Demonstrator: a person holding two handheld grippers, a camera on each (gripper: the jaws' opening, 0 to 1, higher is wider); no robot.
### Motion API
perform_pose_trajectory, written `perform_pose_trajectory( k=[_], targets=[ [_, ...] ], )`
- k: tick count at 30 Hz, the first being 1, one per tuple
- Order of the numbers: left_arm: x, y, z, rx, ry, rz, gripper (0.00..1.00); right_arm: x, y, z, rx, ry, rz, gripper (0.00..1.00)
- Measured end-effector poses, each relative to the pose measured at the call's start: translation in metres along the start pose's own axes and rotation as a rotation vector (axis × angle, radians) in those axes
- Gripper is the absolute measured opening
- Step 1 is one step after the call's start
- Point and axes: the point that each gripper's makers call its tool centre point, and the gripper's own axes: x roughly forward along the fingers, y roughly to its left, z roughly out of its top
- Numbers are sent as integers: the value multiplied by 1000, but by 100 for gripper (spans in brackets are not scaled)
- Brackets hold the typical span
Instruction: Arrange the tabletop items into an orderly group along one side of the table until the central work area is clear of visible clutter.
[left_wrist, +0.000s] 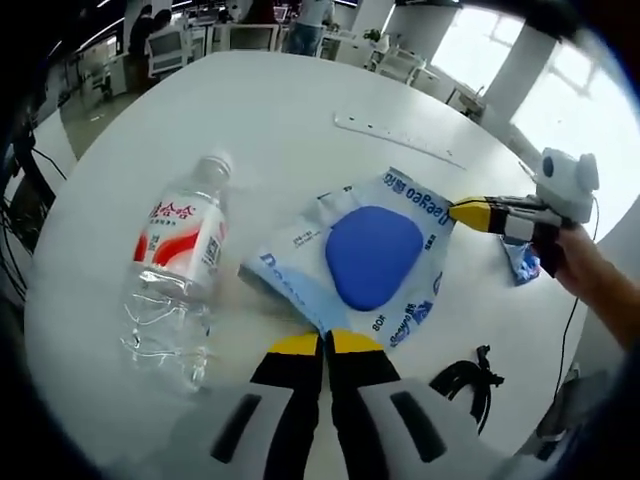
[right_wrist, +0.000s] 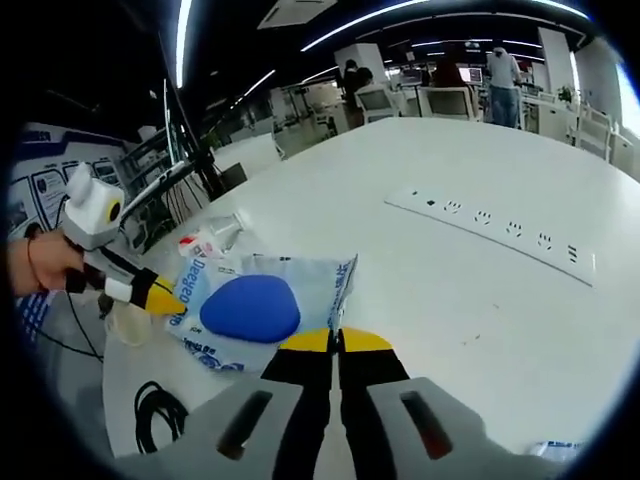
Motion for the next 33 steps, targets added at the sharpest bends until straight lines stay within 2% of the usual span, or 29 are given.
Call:
perform_pose_trajectory(
  k=[9,24,33],
  targets=[
    [-4,-7,6,22,-16,-18,0,-12,-2,4,15,-23,-12,0],
    [-16,-25,27,58,-61,-54,0,-43,-6,17,23,-81,-57,0],
    [-16,-39,40,88,-76,-82,0,-61,-14,17,32,-97,-96,0]
  ],
)
